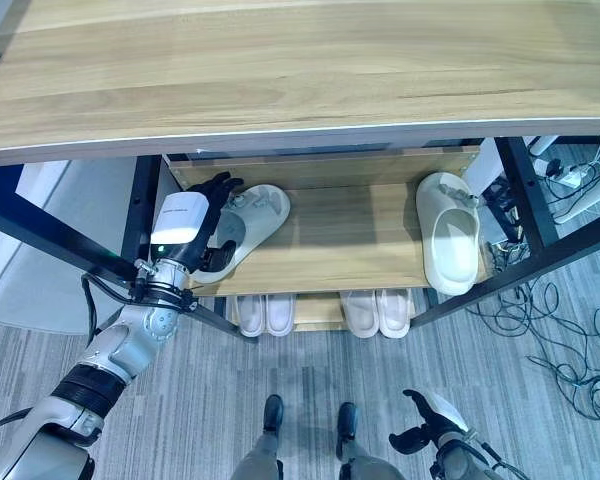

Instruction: Arrange the slippers neatly on the shoe rack.

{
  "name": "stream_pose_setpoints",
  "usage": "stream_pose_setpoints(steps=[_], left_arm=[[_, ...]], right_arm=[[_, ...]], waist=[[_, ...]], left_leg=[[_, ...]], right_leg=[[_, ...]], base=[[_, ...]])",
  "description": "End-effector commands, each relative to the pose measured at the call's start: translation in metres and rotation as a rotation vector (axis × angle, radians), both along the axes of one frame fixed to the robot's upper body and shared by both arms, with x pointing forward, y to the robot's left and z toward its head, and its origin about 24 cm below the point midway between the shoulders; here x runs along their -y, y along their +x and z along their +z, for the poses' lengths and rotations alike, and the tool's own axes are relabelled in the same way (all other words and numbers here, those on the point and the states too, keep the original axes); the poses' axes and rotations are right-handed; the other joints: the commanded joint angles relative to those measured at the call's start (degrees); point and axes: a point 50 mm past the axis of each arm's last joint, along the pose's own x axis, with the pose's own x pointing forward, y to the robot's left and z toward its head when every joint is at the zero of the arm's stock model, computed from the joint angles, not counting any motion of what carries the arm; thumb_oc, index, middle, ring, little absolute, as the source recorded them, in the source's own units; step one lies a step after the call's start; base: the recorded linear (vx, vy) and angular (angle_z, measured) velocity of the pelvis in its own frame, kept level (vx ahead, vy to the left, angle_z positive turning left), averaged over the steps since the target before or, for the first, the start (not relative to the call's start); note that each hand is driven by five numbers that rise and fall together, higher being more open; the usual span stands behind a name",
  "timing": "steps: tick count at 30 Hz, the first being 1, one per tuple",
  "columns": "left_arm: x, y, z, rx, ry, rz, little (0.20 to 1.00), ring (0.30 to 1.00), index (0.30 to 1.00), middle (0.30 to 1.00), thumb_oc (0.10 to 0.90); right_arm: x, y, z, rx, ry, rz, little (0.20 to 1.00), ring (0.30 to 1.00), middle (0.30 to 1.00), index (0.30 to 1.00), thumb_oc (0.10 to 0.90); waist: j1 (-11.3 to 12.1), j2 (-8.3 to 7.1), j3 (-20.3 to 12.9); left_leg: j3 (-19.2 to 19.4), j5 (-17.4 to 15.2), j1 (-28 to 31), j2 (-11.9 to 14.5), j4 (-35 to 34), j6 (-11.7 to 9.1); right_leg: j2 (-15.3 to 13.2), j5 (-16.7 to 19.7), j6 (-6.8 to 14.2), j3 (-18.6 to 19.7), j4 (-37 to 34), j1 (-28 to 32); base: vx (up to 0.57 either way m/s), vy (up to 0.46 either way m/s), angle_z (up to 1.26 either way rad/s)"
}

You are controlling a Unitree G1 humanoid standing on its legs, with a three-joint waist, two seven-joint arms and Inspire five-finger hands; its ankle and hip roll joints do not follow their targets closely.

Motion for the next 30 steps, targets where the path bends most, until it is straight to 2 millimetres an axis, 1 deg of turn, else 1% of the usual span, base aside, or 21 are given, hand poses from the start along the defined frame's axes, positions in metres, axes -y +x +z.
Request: stream_pose_setpoints(steps=[1,10,15,19,22,25,26,30], left_arm=[[-0.006,0.025,0.063,0.234,-0.035,0.071,0.3,0.3,0.3,0.3,0.4],[0.015,0.027,0.063,0.232,-0.088,-0.008,0.3,0.3,0.3,0.3,0.4],[0.021,0.026,0.064,0.231,-0.12,-0.036,0.3,0.3,0.3,0.3,0.4],[0.037,0.026,0.064,0.238,-0.168,-0.084,0.3,0.3,0.3,0.3,0.4],[0.045,0.027,0.065,0.248,-0.199,-0.108,0.3,0.3,0.3,0.3,0.4],[0.06,0.027,0.07,0.271,-0.306,-0.147,0.3,0.3,0.3,0.3,0.4],[0.06,0.027,0.07,0.271,-0.307,-0.147,0.3,0.3,0.3,0.3,0.4],[0.077,0.029,0.077,0.293,-0.406,-0.187,0.3,0.3,0.3,0.3,0.4]], right_arm=[[0.005,0.0,0.007,0.061,0.003,0.011,0.9,0.9,0.9,0.9,0.8],[0.005,-0.002,0.007,0.061,-0.003,0.008,0.9,0.9,0.9,0.9,0.8],[0.006,-0.002,0.007,0.064,-0.004,0.005,0.9,0.9,0.9,0.9,0.8],[0.006,-0.003,0.008,0.063,-0.006,0.002,0.9,0.9,0.9,0.9,0.8],[0.007,-0.004,0.008,0.064,-0.007,-0.004,0.9,0.9,0.9,0.9,0.8],[0.008,-0.004,0.008,0.073,-0.007,-0.018,0.9,0.9,0.9,0.9,0.8],[0.008,-0.004,0.008,0.073,-0.008,-0.019,0.9,0.9,0.9,0.9,0.8],[0.01,-0.004,0.01,0.087,-0.008,-0.03,0.9,0.9,0.9,0.9,0.8]], waist=[[-0.7,-1.34,-2.2],[-0.9,-0.76,-2.2],[-1.1,-0.28,-2.1],[-1.2,0.54,-1.9],[-1.3,0.84,-1.8],[-1.7,1.46,-1.6],[-1.6,1.52,-1.6],[-2.2,2.25,-1.3]], left_leg=[[0.3,-2.3,-1.7,-3.0,0.1,1.2],[0.7,-2.5,-1.5,-3.1,0.1,1.3],[1.0,-2.6,-1.3,-3.1,0.1,1.2],[1.4,-2.6,-0.8,-3.2,0.1,1.2],[1.6,-2.6,-0.8,-3.2,0.1,1.2],[1.7,-2.5,-0.6,-3.2,0.1,1.2],[1.7,-2.5,-0.6,-3.1,0.1,1.2],[2.1,-2.4,-0.6,-3.3,0.1,1.2]], right_leg=[[-4.1,-3.2,5.0,-0.1,0.3,-1.7],[-4.3,-3.2,5.1,0.3,0.3,-1.7],[-4.3,-3.1,5.1,0.5,0.3,-1.6],[-4.3,-3.2,5.1,0.7,0.3,-1.5],[-4.4,-3.2,5.1,0.8,0.3,-1.4],[-4.4,-3.3,5.0,1.0,0.3,-1.4],[-4.4,-3.3,5.0,1.0,0.3,-1.4],[-4.3,-3.3,5.0,1.3,0.3,-1.5]], base=[[0.0,0.008,-0.06],[0.0,0.001,0.0],[0.0,0.0,0.0],[0.0,0.0,0.0],[0.0,0.0,0.0],[0.0,0.0,0.0],[0.0,-0.012,-0.05],[0.0,-0.019,-0.1]])
